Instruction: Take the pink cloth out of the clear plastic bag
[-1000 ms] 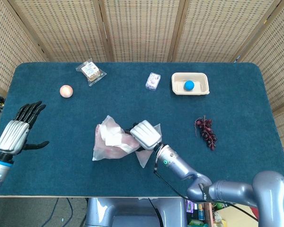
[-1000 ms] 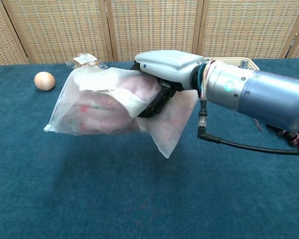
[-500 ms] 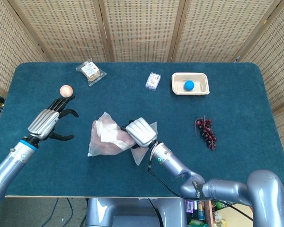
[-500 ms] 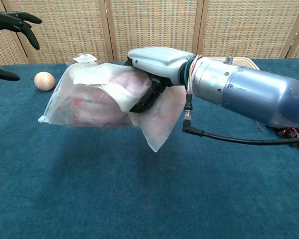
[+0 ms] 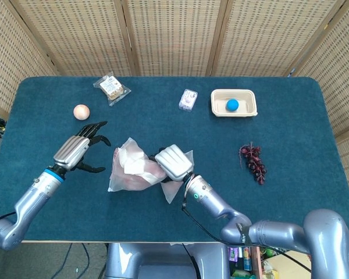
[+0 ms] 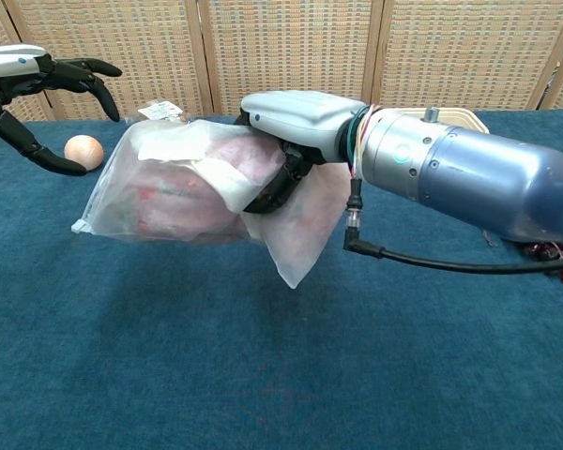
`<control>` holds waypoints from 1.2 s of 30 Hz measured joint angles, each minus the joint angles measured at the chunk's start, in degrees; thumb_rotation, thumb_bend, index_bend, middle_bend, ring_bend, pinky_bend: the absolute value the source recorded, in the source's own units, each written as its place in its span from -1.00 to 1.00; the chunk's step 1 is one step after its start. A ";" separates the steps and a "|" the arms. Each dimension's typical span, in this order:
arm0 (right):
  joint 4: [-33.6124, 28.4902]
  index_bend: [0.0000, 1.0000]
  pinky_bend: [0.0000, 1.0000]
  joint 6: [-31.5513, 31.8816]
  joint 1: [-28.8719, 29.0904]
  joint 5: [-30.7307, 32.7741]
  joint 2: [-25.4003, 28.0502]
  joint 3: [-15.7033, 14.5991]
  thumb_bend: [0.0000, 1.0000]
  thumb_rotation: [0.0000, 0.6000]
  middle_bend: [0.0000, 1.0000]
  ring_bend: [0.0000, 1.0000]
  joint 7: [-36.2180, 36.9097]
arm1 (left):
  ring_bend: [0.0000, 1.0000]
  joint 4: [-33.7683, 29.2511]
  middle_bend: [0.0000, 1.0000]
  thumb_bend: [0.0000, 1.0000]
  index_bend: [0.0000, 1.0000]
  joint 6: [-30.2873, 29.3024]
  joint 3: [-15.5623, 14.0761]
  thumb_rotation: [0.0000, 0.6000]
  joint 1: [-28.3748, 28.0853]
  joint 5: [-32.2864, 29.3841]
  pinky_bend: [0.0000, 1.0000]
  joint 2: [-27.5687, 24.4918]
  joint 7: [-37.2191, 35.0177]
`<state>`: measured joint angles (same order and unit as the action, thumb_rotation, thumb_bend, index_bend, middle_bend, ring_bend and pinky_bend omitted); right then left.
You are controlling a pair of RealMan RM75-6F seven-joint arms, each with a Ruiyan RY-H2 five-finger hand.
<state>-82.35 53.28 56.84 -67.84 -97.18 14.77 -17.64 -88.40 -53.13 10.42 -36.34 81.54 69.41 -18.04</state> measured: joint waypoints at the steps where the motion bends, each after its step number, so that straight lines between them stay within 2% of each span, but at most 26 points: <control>1: 0.03 0.19 0.34 -0.06 0.04 0.07 -0.08 0.05 0.09 1.00 0.33 0.04 -0.01 | -1.00 -0.02 -1.00 -0.77 -0.27 0.29 0.03 1.00 -0.30 -0.31 -1.00 0.26 0.05; 13: 0.36 0.19 0.34 0.03 0.01 0.60 -0.60 0.51 0.09 1.00 0.33 0.04 0.15 | -1.00 -0.75 -1.00 -0.77 -0.27 3.89 -0.18 1.00 -3.06 -3.33 -1.00 2.40 0.71; 27: 0.04 0.19 0.34 0.10 -0.11 1.40 -0.87 0.95 0.09 1.00 0.33 0.04 0.26 | -1.00 -1.66 -1.00 -0.76 -0.26 4.57 -0.06 1.00 -4.95 -5.46 -1.00 4.51 4.33; 28: 0.05 0.19 0.34 0.08 -0.12 1.40 -0.88 0.92 0.09 1.00 0.33 0.04 0.30 | -1.00 -1.72 -1.00 -0.72 -0.23 4.69 -0.12 1.00 -5.07 -5.63 -1.00 4.58 4.50; 31: 0.08 0.19 0.34 0.01 -0.18 1.40 -0.92 0.84 0.09 1.00 0.33 0.04 0.44 | -1.00 -1.58 -1.00 -0.40 -0.06 4.83 -0.21 1.00 -5.32 -5.87 -1.00 4.89 4.70; 36: 0.23 0.19 0.34 -0.13 -0.20 1.35 -1.06 0.75 0.09 1.00 0.33 0.04 0.67 | -1.00 -1.21 -1.00 -0.05 0.05 4.99 -0.36 1.00 -5.72 -6.18 -1.00 5.30 5.71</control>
<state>-82.12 53.14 56.64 -66.49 -98.24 15.52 -16.97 -89.61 -48.15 10.06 -42.05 75.36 74.71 -12.33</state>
